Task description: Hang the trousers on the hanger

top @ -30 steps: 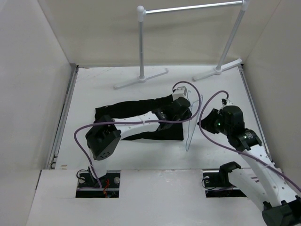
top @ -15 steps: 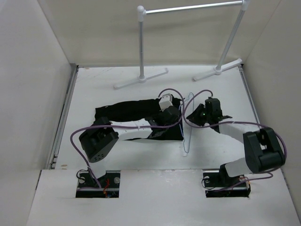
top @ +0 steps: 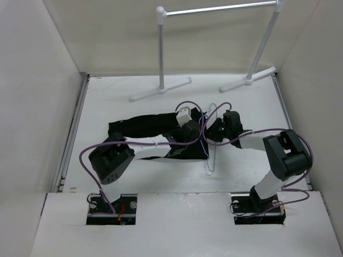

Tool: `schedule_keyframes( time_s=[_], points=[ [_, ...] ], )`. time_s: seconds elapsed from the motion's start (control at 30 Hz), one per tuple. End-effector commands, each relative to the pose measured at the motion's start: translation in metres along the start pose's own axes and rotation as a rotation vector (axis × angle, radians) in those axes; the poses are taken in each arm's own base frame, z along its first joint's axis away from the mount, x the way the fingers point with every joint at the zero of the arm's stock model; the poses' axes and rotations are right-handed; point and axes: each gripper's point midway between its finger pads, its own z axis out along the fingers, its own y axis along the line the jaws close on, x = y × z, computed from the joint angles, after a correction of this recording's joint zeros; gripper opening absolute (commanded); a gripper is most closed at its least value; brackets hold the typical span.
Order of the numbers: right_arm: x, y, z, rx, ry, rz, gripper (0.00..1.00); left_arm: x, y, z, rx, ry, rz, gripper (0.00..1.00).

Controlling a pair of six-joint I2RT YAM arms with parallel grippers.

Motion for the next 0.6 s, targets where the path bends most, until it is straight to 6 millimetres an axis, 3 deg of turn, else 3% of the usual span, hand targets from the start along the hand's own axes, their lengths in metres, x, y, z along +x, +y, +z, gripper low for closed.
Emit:
schedule_keyframes(
  time_s=[0.0, 0.1, 0.27, 0.57],
  points=[
    [0.007, 0.018, 0.005, -0.082, 0.034, 0.043, 0.23, -0.026, -0.030, -0.016, 0.090, -0.063, -0.031, 0.00],
    [0.006, 0.025, -0.003, -0.115, 0.031, 0.062, 0.10, -0.030, -0.026, -0.015, 0.079, -0.075, -0.027, 0.00],
    [-0.022, 0.040, -0.031, -0.172, -0.061, 0.098, 0.07, -0.041, -0.002, -0.019, 0.023, -0.116, 0.023, 0.00],
    [-0.048, 0.044, -0.063, -0.181, -0.131, 0.129, 0.06, -0.058, 0.063, -0.031, -0.106, -0.158, 0.084, 0.00]
  ],
)
